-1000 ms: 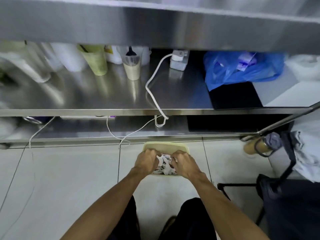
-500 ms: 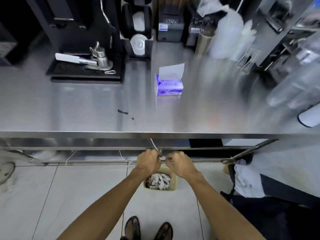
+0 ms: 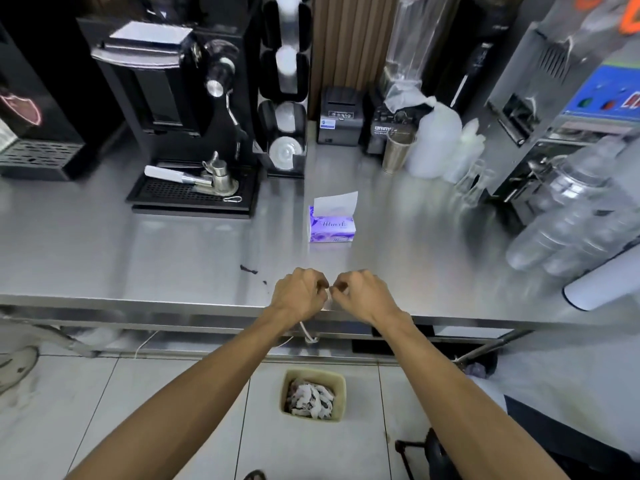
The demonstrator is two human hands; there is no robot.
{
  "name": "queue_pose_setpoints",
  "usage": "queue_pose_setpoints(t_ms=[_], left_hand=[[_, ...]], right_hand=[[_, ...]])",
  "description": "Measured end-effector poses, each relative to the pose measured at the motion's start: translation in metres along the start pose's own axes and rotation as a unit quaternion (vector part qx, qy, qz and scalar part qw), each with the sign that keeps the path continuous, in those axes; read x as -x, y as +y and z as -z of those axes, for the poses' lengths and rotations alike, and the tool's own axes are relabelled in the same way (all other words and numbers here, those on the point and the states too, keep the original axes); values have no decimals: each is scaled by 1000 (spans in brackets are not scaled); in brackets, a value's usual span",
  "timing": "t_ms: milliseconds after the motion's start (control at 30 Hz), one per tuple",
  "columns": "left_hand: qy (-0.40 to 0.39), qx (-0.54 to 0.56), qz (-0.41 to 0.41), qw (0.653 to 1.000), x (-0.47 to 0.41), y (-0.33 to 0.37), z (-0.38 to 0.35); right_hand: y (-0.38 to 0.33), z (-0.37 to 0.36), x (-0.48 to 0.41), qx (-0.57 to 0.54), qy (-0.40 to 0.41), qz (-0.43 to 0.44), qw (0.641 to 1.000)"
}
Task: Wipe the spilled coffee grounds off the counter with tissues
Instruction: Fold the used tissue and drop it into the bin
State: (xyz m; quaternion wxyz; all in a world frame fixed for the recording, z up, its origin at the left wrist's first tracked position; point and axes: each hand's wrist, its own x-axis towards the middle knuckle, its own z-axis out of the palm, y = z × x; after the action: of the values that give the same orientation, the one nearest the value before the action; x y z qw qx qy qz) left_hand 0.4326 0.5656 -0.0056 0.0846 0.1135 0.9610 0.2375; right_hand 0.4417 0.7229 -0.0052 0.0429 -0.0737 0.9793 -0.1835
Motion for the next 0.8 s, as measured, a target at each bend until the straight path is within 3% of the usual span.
queue_pose_setpoints(t_ms=[267, 400, 800], left_hand=[[49, 52, 63, 995, -64, -20, 34], [65, 89, 57, 992, -101, -38, 37], [-57, 91, 0, 994, -182, -67, 27]], right_hand=[[1, 39, -75, 32, 108, -1, 994], [2, 44, -124, 40, 144, 1, 989], [5, 56, -186, 84, 84, -41, 992]])
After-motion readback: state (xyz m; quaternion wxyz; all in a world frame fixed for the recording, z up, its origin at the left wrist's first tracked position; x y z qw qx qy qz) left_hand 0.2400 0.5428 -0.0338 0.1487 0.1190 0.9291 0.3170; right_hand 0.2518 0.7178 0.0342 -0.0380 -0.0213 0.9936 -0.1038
